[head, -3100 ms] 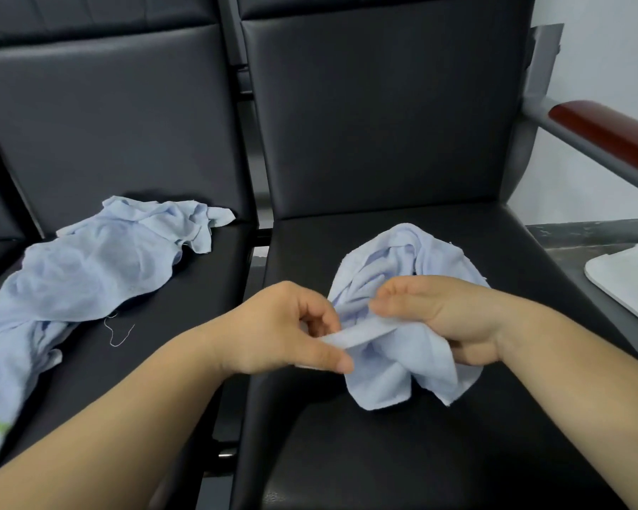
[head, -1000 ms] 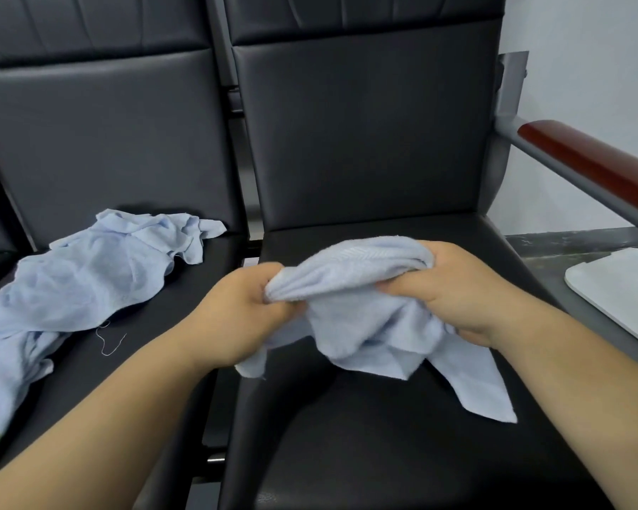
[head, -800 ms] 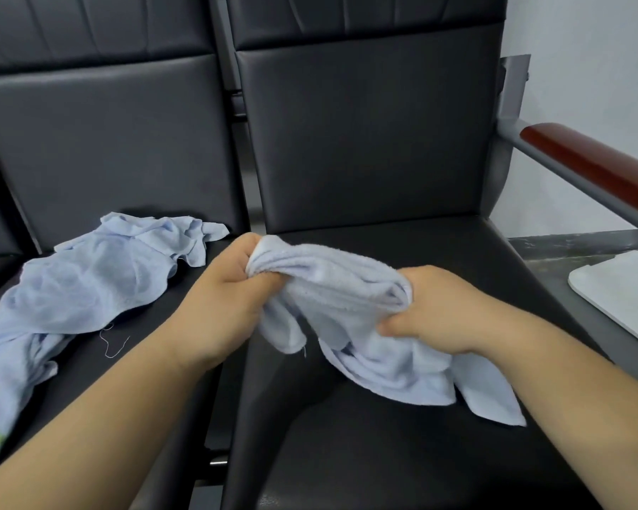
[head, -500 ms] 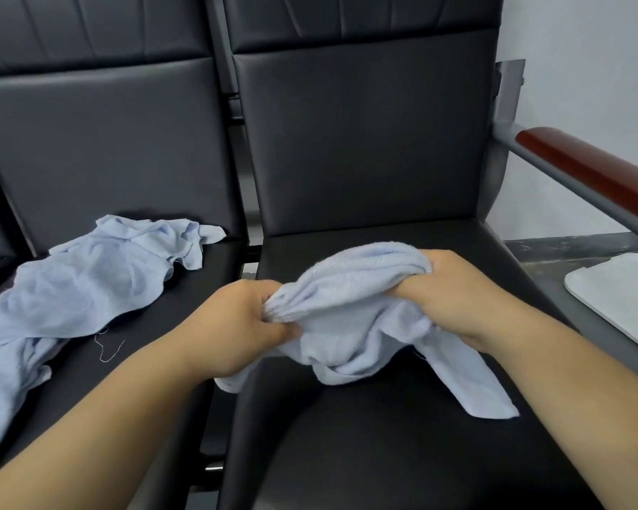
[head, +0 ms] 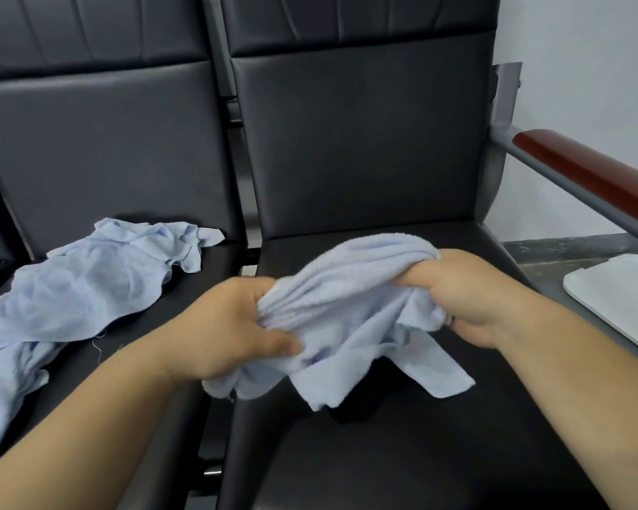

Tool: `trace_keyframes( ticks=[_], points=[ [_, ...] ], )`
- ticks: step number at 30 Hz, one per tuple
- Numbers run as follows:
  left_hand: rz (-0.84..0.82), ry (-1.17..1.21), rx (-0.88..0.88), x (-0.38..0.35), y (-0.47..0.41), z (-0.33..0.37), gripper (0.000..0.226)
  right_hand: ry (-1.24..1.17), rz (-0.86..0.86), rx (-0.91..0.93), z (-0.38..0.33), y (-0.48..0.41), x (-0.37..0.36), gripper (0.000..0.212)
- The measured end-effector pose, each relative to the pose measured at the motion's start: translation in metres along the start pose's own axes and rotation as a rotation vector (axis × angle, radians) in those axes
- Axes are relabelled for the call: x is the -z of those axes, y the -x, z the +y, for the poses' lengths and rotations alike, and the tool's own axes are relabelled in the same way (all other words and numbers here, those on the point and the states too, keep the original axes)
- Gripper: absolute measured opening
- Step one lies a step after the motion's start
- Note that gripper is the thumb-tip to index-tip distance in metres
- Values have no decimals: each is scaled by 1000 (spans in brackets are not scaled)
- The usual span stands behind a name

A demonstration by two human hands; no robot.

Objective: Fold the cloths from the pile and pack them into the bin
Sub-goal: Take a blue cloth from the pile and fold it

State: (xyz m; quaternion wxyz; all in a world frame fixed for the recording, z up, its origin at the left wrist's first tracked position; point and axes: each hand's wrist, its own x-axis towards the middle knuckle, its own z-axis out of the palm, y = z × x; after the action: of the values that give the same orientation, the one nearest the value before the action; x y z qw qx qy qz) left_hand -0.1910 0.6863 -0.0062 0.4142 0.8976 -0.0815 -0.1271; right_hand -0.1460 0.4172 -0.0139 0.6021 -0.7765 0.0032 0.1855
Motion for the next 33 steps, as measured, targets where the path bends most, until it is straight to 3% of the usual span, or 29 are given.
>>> trace_keyframes(
  ticks=[2, 5, 9, 11, 14, 16, 19, 22, 23, 26, 29, 30, 33],
  points=[
    [-36, -68, 42, 0, 0, -9, 15, -93, -101, 19, 0, 6, -2, 15],
    [61, 136, -7, 0, -1, -14, 7, -55, -195, 8, 2, 6, -3, 25],
    [230, 410, -80, 2, -2, -3, 12, 650, -105, 16, 10, -2, -4, 23],
    [153, 472, -103, 2, 1, 6, 7, 747, -66, -16, 12, -6, -7, 24],
    [19, 299, 11, 2, 3, 8, 20, 683, 123, 69, 8, -9, -3, 19],
    [-51, 86, 81, 1, 1, 3, 21, 485, 212, 94, 7, -8, -1, 19],
    [-95, 22, 194, -3, -1, -6, 22, 187, 78, 48, 6, -4, -6, 16],
    [159, 142, 127, 3, -5, -16, 2, 45, -89, 78, 2, 3, -6, 18],
    [221, 195, 89, 6, -6, -18, 5, 128, -123, 78, 1, 5, -2, 22],
    [313, 333, -4, 9, -5, -18, 8, 698, -79, 29, 7, 0, -4, 22],
    [294, 489, -51, 5, -1, -6, 16, 1035, 35, 51, 10, -9, -6, 23],
    [270, 481, -65, 5, 1, -1, 17, 1010, 81, 88, 10, -10, -5, 25],
    [183, 166, -10, 4, 6, 4, 23, 391, 254, 93, 7, -10, -6, 23]
  ],
)
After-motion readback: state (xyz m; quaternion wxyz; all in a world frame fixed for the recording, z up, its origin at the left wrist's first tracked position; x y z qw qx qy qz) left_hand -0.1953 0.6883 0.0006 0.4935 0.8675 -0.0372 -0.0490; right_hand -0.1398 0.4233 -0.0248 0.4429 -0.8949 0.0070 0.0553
